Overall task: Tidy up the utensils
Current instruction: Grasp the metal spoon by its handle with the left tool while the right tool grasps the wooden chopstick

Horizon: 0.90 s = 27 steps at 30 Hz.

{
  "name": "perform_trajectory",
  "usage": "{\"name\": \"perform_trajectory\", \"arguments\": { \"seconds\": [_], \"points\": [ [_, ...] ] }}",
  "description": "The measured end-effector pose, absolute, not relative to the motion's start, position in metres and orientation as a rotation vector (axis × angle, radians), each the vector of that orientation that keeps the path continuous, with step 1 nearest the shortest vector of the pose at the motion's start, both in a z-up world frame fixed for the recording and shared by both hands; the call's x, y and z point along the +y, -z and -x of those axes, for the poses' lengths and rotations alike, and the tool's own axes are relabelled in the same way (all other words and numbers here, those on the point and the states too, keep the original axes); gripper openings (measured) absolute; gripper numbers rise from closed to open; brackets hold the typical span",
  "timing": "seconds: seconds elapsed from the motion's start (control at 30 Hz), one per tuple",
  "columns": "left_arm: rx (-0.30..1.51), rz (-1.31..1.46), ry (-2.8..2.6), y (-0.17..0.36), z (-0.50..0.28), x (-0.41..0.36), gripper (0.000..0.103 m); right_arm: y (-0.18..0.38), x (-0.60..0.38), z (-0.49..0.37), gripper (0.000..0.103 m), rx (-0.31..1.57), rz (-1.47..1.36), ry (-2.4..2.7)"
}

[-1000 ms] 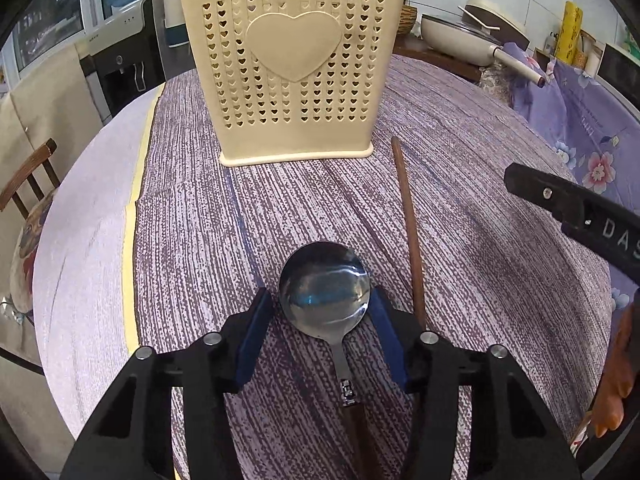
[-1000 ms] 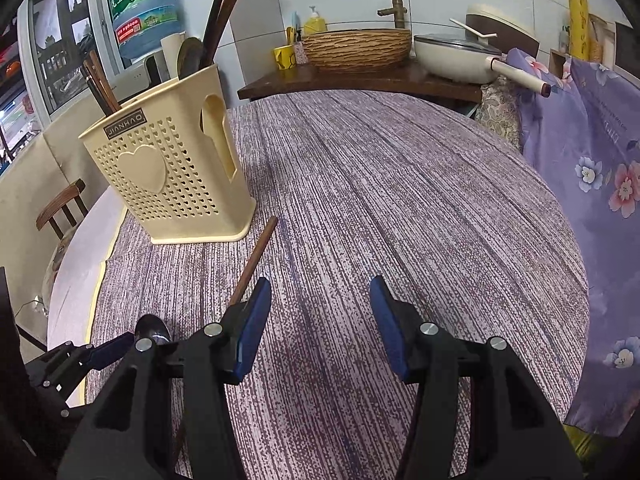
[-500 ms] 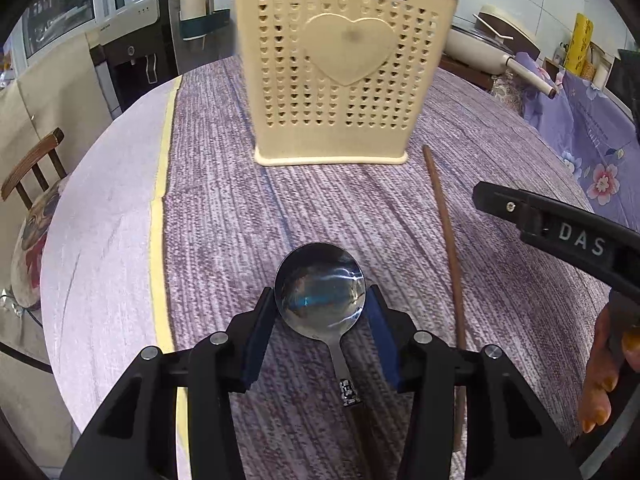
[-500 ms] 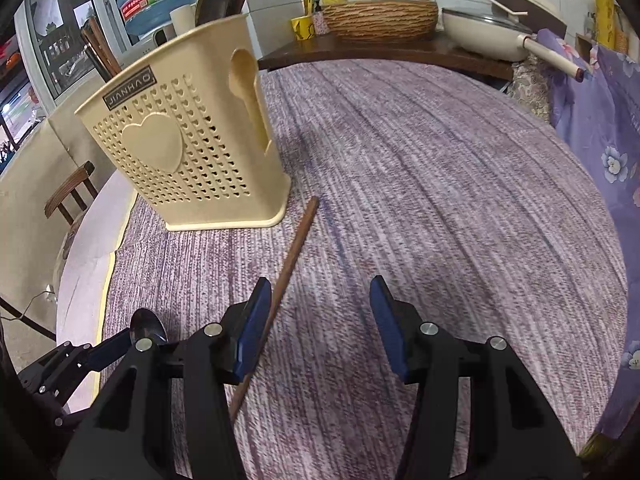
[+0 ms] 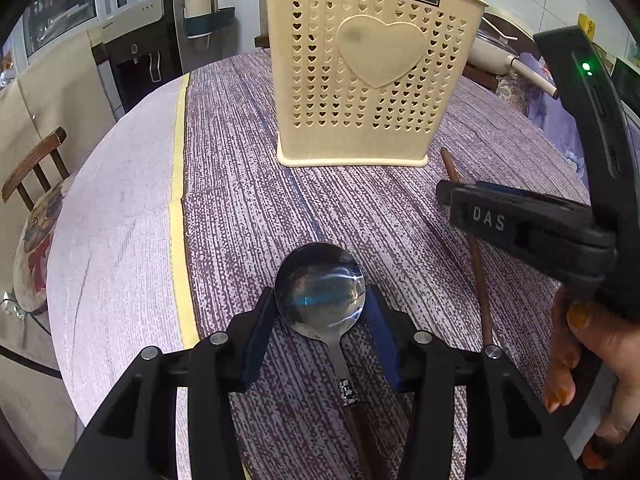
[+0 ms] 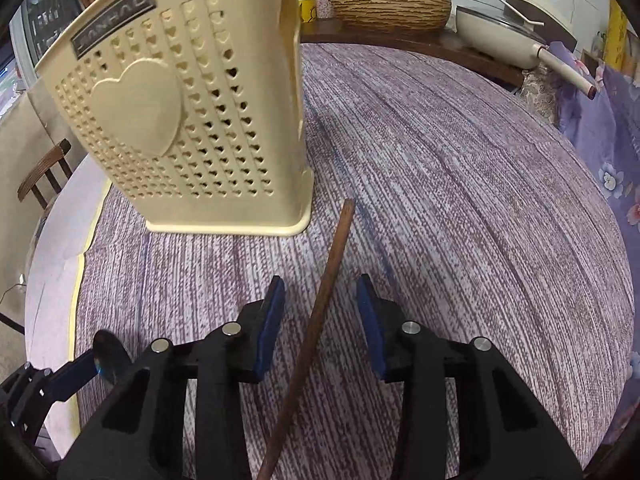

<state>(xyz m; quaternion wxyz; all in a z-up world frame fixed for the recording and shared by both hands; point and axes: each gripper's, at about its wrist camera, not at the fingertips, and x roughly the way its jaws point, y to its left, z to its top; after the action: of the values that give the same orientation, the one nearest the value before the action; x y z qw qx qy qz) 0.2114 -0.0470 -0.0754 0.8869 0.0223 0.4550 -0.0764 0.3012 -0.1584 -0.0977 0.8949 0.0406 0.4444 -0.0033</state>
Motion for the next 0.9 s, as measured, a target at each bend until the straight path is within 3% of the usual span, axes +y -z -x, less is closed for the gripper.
{"name": "perform_trajectory", "arguments": {
  "seconds": [0.13,0.27,0.37,0.57,0.67,0.8,0.9],
  "points": [
    [0.947,-0.051,0.156,0.076,-0.212,-0.046,0.047,0.098,-0.164,-0.309,0.02,0.917,-0.091,0.017],
    [0.952,-0.054,0.148,0.076,-0.212,-0.047,0.048,0.098,-0.168,-0.315,0.013,0.927,-0.108,0.008],
    [0.956,-0.052,0.142,0.075,-0.211,-0.049,0.054,0.098,-0.173,-0.316,0.011,0.933,-0.127,-0.008],
    [0.954,-0.061,0.12,0.075,-0.21,-0.057,0.054,0.098,-0.175,-0.307,0.011,0.944,-0.149,-0.042],
    [0.949,-0.044,0.115,0.073,-0.212,-0.056,0.044,0.098,-0.178,-0.303,0.011,0.944,-0.161,-0.055],
    [0.944,-0.046,0.11,0.07,-0.214,-0.056,0.025,0.093,-0.18,-0.292,0.011,0.923,-0.179,-0.067],
    [0.939,-0.051,0.105,0.069,-0.216,-0.056,0.02,0.087,-0.182,-0.286,0.011,0.897,-0.183,-0.076]
  ]
}}
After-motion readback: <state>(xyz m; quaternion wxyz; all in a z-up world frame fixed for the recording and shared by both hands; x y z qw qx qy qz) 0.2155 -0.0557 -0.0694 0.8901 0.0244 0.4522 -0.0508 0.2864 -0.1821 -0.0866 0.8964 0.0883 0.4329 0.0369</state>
